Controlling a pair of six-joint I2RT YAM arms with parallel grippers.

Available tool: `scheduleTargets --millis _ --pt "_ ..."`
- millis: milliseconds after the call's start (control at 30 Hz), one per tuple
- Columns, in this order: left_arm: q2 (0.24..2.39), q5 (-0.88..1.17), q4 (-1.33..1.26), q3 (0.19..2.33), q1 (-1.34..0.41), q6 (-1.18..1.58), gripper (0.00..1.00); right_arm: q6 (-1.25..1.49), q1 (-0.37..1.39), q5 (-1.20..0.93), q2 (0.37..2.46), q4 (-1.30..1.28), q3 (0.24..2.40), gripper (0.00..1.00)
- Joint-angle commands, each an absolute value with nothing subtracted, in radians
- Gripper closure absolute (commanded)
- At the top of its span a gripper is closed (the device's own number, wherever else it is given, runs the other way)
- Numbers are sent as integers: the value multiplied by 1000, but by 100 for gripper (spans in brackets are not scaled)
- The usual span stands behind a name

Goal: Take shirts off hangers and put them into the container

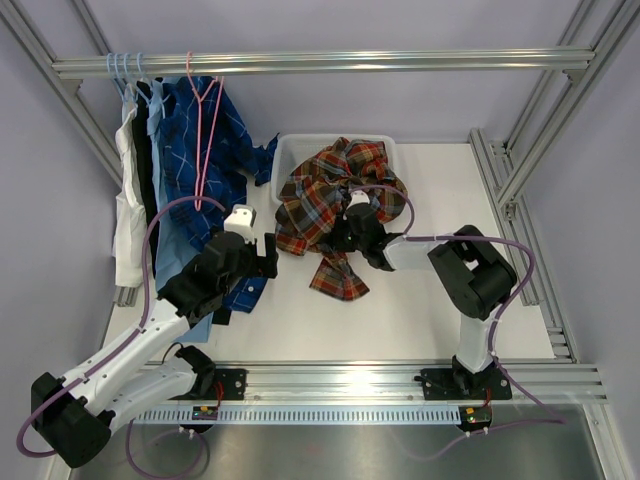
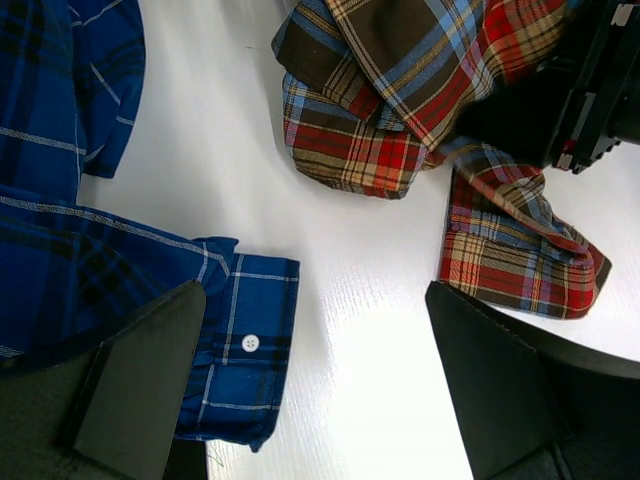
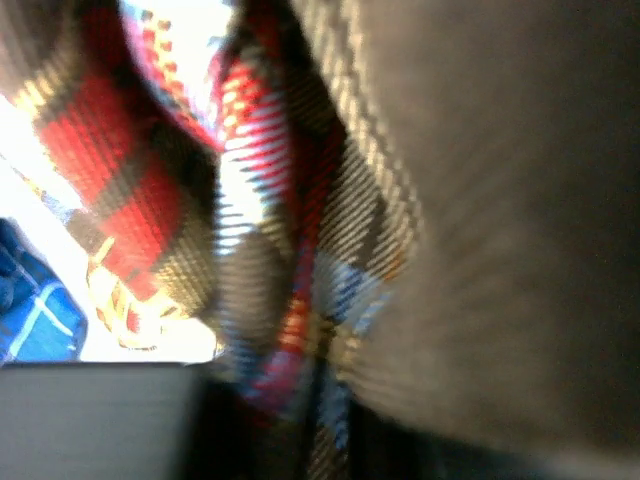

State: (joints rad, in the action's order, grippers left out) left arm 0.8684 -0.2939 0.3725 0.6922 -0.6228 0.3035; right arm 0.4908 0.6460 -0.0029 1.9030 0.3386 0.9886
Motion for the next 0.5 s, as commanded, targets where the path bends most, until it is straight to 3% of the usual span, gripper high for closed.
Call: scheduleTargets --millis 0,67,100,267,467 --pt "865 -318 348 676 -620 304 1 439 649 64 1832 374 988 88" --pt "867 -316 347 678 -621 304 1 408 650 72 1763 339 989 99" --pt "868 -316 347 678 -620 304 1 375 649 78 1741 306 995 100" --pt "864 -319 350 678 -620 305 1 264 649 159 1628 184 1109 100" --pt "862 -325 345 678 -620 304 1 169 600 164 1718 110 1350 100"
